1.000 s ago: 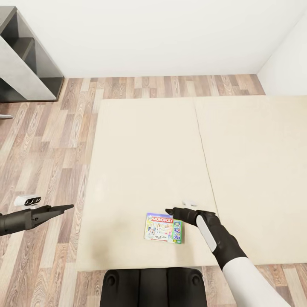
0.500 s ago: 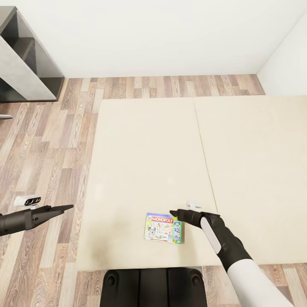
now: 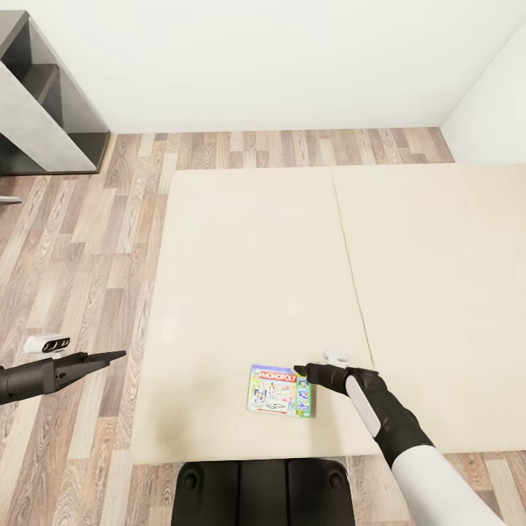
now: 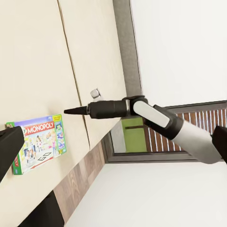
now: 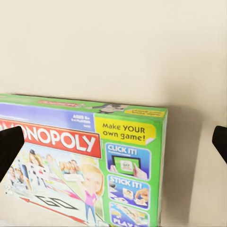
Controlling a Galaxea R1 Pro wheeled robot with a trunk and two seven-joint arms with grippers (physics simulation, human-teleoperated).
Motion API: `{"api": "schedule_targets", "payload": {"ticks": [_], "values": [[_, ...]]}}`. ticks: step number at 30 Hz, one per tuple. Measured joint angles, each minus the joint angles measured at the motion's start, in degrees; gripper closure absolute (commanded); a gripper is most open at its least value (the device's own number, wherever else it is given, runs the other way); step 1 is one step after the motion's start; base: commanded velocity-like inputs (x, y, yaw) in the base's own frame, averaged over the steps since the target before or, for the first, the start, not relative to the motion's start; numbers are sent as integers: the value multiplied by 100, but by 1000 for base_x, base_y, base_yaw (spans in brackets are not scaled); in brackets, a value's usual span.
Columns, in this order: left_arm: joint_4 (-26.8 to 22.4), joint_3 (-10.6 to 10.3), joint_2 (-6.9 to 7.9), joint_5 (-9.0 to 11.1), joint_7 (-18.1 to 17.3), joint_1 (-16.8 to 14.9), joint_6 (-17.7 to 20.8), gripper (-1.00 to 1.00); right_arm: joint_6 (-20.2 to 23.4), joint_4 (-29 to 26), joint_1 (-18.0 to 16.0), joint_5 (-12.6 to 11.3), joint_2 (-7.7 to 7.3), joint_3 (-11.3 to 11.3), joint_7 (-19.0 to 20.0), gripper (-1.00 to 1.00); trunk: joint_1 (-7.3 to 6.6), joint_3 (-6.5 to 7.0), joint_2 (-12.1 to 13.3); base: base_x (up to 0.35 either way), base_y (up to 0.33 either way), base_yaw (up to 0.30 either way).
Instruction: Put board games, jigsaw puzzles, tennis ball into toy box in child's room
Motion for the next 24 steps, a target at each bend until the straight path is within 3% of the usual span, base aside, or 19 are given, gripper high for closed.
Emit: {"api": "schedule_targets", "payload": {"ticks": [14, 24], "values": [[0, 0, 0, -3, 0, -1, 0, -100, -119, 981, -4, 82, 124, 49, -1, -100, 0, 0, 0, 0, 0, 0], [0, 0, 0, -6, 0, 1, 0, -100, -252, 1205, -9, 86, 231, 60, 2, -100, 0, 0, 0, 0, 0, 0]]}}
